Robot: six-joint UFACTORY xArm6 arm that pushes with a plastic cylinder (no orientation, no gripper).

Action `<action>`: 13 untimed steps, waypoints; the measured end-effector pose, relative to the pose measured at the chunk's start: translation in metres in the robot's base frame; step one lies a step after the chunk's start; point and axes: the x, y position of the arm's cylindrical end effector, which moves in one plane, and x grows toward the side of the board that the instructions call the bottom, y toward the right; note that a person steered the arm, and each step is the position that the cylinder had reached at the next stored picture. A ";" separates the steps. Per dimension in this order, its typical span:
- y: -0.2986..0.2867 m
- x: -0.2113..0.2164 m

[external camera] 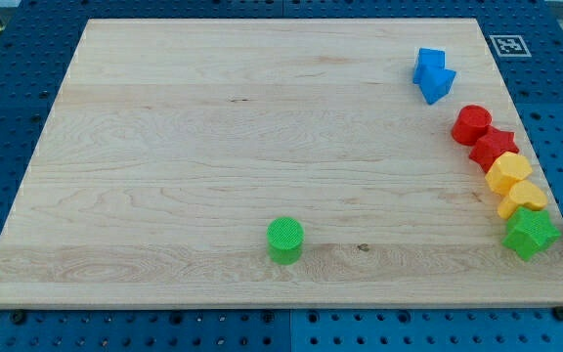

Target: Slide the green star towards the green circle

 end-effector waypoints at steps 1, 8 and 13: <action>-0.007 0.000; -0.068 0.007; -0.147 0.011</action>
